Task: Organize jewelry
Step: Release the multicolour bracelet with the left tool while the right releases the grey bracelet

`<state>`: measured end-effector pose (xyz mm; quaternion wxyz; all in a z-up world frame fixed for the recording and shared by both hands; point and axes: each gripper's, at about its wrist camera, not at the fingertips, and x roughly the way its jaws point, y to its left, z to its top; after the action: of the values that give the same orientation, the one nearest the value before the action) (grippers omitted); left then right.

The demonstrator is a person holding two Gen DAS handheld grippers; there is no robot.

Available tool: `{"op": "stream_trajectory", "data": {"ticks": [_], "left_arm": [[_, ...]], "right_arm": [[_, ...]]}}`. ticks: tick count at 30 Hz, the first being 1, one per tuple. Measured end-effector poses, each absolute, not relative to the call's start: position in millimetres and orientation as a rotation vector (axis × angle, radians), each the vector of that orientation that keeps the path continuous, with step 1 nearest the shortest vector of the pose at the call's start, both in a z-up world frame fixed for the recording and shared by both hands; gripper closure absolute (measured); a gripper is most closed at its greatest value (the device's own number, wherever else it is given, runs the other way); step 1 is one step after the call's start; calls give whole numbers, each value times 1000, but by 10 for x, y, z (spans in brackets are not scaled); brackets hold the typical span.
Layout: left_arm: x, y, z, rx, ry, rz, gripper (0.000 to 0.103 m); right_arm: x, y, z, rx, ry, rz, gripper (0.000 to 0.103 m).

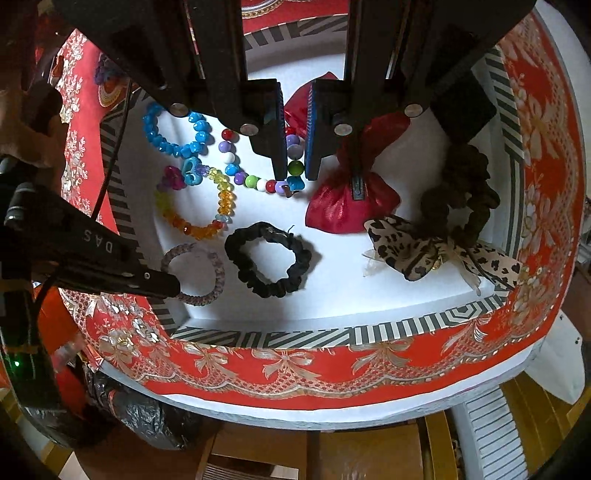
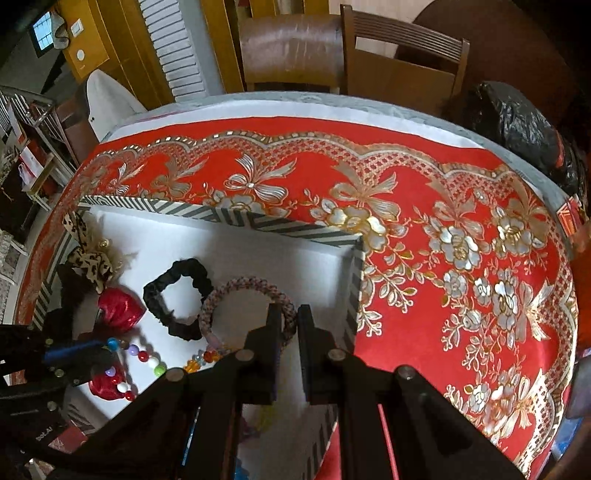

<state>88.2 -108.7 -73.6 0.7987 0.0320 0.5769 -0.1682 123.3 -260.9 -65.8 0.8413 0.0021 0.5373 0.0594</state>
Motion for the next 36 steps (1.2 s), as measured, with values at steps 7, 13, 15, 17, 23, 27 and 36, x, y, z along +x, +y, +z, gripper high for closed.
{"op": "stream_trajectory", "data": {"ticks": [7,13,15,17,23,27,36], "left_arm": [[898,-1089,-779,58,1250,-354,103],[902,-1082,-818,48,1259,-347,103],[902,-1083,-827,48,1261,-346,103],[903,-1092,-831,50,1261,-345,103],[871,-1124,-824,65,1249,-343,103],[858,-1112,-792,58,1246,-334,93],[640,-1020,-499,-5,1211,-391,74]], "right_arm": [[1296,-2616,-724,-44,1153,104,94],[1325,-2590,-800,-59,1171,100,94],[1327,-2588,-816,-58,1174,98,94],[1330,-2589,-834,-58,1177,95,94],[1343,-2594,-888,-45,1184,86,94],[1341,-2577,-894,-24,1173,105,80],[857,-2657,-303,31,1072,162,63]]}}
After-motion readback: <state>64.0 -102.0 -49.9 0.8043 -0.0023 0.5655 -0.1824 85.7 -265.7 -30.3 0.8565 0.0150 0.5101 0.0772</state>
